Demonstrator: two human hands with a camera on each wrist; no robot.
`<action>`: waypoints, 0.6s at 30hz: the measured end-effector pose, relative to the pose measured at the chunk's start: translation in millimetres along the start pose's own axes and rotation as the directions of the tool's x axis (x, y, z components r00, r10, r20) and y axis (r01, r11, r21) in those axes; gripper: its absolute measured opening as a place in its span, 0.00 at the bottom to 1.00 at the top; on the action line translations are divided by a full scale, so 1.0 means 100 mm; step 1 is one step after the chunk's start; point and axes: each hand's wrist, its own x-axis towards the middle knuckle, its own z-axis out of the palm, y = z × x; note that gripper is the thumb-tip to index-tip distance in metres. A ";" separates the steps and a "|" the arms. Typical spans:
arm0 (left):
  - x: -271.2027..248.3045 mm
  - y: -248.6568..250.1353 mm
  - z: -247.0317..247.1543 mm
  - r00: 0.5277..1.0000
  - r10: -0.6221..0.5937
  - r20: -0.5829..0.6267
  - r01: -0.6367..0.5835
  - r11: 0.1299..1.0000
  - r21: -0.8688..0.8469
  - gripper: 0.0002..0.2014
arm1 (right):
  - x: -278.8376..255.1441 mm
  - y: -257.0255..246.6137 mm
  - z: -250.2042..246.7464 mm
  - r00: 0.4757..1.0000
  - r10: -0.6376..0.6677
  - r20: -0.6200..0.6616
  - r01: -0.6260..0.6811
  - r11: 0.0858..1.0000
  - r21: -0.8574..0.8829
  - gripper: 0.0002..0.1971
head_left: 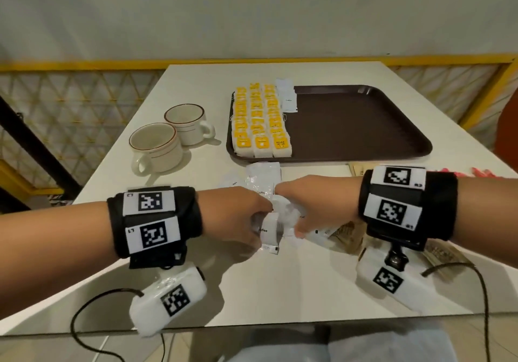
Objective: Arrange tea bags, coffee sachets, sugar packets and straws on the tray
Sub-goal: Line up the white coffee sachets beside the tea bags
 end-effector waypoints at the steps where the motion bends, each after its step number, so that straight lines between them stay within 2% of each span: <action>1: 0.00 -0.02 -0.04 0.999 -0.013 -0.030 0.012 1.000 -0.020 0.09 | 0.00 0.03 -0.02 1.000 0.006 -0.016 -0.005 0.999 0.037 0.19; 4: 0.02 -0.11 -0.29 0.981 -0.075 -0.177 0.038 0.978 -0.206 0.08 | -0.03 0.25 -0.20 0.982 0.052 -0.180 -0.016 0.980 0.199 0.13; 6: 0.07 -0.16 -0.47 0.936 -0.179 -0.304 0.047 0.917 -0.396 0.11 | -0.07 0.43 -0.37 0.935 0.142 -0.325 0.017 0.897 0.441 0.12; 7: 0.12 -0.17 -0.53 0.909 -0.233 -0.345 0.040 0.873 -0.486 0.11 | -0.10 0.51 -0.44 0.912 0.176 -0.372 0.092 0.794 0.601 0.11; 9: 0.25 -0.16 -0.61 0.857 -0.322 -0.403 0.008 0.790 -0.613 0.08 | -0.14 0.60 -0.52 0.883 0.192 -0.429 0.312 0.443 0.840 0.10; 10: 0.33 -0.14 -0.64 0.827 -0.364 -0.428 -0.006 0.757 -0.654 0.07 | -0.15 0.62 -0.53 0.872 0.190 -0.451 0.394 0.273 0.878 0.10; 11: 0.42 -0.13 -0.66 0.803 -0.397 -0.444 -0.019 0.727 -0.686 0.07 | -0.14 0.63 -0.53 0.866 0.187 -0.465 0.432 0.192 0.881 0.12; 12: 0.50 -0.11 -0.68 0.791 -0.417 -0.448 -0.035 0.700 -0.714 0.06 | -0.12 0.64 -0.52 0.861 0.191 -0.471 0.439 0.190 0.878 0.15; 14: 0.64 -0.03 -0.69 0.792 -0.415 -0.447 -0.087 0.649 -0.756 0.03 | -0.03 0.63 -0.46 0.845 0.226 -0.485 0.410 0.307 0.859 0.16; 16: 0.75 0.04 -0.69 0.808 -0.403 -0.430 -0.153 0.561 -0.813 0.06 | 0.09 0.66 -0.38 0.803 0.304 -0.513 0.382 0.398 0.834 0.14; 17: 0.79 0.07 -0.68 0.821 -0.400 -0.406 -0.202 0.462 -0.863 0.08 | 0.14 0.69 -0.35 0.782 0.349 -0.517 0.377 0.397 0.837 0.14; 18: 0.82 0.08 -0.67 0.844 -0.390 -0.368 -0.256 0.309 -0.916 0.10 | 0.18 0.73 -0.32 0.767 0.385 -0.513 0.387 0.361 0.849 0.14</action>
